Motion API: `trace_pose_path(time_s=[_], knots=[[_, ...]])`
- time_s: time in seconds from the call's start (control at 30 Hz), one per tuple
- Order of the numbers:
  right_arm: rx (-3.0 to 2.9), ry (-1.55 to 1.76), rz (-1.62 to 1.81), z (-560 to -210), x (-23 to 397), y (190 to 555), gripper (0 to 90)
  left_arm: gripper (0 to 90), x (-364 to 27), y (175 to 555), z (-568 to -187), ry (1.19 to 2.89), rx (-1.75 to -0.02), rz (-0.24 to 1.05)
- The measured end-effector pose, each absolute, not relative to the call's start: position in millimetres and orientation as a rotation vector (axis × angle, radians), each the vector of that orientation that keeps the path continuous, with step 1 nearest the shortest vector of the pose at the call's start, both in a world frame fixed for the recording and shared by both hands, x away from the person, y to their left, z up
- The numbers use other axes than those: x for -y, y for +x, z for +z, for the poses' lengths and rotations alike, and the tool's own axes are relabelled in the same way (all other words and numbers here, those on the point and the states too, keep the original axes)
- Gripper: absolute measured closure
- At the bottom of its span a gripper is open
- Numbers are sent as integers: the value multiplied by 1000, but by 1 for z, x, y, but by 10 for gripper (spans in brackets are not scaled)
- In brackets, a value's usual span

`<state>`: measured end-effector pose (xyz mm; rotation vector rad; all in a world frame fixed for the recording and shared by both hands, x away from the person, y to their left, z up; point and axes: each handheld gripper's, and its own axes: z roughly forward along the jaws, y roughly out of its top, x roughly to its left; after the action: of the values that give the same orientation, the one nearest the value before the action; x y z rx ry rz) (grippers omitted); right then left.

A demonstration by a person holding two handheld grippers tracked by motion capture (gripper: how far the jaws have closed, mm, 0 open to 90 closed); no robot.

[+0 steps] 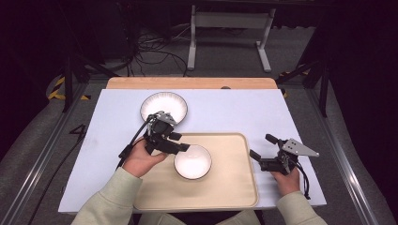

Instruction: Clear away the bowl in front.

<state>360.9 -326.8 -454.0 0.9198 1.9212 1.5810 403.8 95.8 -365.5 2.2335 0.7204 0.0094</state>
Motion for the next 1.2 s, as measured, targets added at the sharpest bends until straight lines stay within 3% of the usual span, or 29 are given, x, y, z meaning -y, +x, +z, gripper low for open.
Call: trace_pose_path(time_s=[0.2,0.33,0.57,0.73,1.2], knots=[[-1933,912,1564,-454,326,362,4,281,-113,394,-361,2153,-683,8],[-1938,906,1568,-454,325,362,4,241,-124,388,-359,2098,-676,9],[-1939,899,1589,-454,325,363,4,40,-136,379,-363,2081,-684,91],[-1937,894,1600,-453,326,362,4,3,-147,372,-368,2029,-674,119],[-1909,856,1603,-451,328,360,0,10,-173,357,-387,1852,-636,235]])
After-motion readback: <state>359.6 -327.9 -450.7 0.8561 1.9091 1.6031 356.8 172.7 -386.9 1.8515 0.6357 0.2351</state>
